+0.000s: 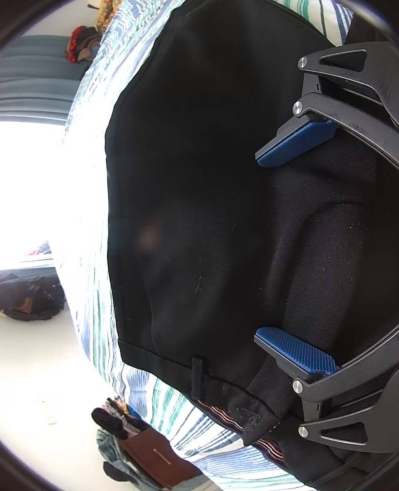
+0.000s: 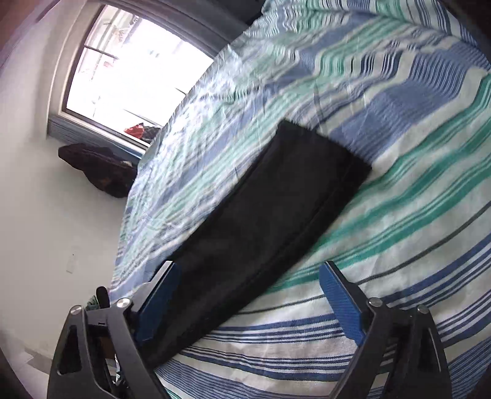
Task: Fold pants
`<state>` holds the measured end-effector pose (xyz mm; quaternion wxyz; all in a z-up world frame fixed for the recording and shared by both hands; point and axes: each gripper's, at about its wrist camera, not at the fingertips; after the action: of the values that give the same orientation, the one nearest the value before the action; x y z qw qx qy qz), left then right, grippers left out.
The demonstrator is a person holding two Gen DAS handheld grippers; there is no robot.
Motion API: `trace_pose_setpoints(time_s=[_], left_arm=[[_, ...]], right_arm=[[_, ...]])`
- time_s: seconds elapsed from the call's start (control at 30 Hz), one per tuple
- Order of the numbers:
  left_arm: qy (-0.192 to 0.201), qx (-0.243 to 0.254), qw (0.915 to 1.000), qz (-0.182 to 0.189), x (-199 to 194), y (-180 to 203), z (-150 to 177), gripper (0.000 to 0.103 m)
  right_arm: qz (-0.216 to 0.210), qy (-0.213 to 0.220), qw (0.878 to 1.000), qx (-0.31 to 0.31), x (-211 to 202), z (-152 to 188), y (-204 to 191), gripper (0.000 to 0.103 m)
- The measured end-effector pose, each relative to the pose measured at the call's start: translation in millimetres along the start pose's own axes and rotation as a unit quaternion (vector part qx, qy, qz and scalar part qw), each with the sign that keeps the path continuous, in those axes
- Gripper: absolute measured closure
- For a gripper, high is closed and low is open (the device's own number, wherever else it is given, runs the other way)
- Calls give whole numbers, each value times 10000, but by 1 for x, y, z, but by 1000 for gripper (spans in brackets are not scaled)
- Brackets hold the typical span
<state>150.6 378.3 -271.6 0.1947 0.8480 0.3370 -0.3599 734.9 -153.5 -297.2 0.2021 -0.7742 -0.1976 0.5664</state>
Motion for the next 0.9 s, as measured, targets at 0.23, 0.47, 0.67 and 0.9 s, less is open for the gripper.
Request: trace_pose_setpoints(time_s=[0.23,0.47,0.67,0.9], left_arm=[[0,-5,10000,1,2,-1,-1,1],[-6,-14,10000,-13,4,0,-2,1],[-90,38,9998,-146,8,4,-5,1],[-556,-34,9975,-429,6,14,-16,1]], right_arm=[[770,867,9882,1000,11,-20,8,91],[276,1690,9326,-3177,-104,58,-130,98],[125,1549,8727,-4628,-196,222,-123,97],[2769,740,9183,-2730,-189,271,55,34]])
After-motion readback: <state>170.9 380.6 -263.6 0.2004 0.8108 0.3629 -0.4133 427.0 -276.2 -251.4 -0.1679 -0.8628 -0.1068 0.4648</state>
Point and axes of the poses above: each gripper's, at about its wrist camera, not at the fingertips, and x roughly the way its jaws point, y to its right, z to its underside, and after that the axes turned 12 degrees about z, right-handed
